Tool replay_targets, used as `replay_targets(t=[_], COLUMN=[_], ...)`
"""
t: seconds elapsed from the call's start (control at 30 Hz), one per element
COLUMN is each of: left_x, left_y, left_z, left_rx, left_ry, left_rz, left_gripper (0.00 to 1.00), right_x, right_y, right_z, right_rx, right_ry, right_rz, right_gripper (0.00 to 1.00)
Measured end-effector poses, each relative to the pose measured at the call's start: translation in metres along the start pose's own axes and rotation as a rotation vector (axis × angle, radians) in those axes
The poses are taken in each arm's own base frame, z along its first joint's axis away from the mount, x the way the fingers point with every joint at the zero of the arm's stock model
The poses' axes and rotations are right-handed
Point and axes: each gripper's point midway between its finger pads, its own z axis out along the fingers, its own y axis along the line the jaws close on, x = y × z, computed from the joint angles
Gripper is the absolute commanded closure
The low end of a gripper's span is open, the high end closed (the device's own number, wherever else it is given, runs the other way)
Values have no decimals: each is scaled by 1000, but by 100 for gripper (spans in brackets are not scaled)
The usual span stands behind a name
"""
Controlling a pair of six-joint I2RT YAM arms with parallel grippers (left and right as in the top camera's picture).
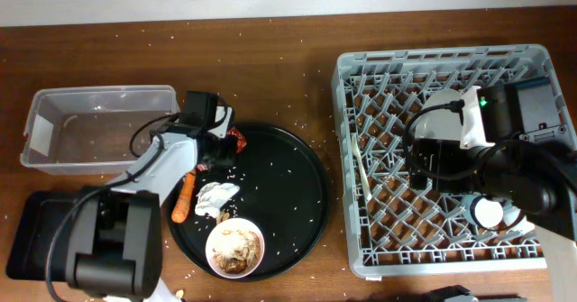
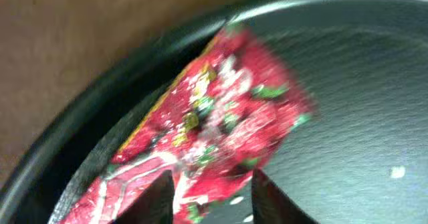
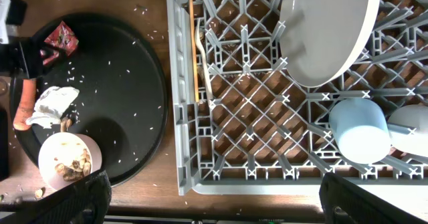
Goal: Sort waste into correct bins and load items into the dishwasher rack
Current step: 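Carry the red wrapper to the clear bin and release it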
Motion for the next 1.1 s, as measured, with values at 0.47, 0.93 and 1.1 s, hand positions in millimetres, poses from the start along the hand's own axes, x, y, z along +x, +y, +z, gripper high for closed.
replay_targets(t=[0.47,0.93,1.1], left_x=[-30,-17,-34], left_y=[-20,-16,-22], left_z=[22,16,-71], left_rx=[-132,-152,-163], left_ry=[-118,-30,-31], left_rz=[110,101,101], left_gripper=[62,100,100], right_x=[0,0,0], right_y=[0,0,0], right_z=[0,0,0], right_rx=[0,0,0], right_ry=[0,0,2], right_rz=[0,-1,-1], right_gripper=[1,2,1])
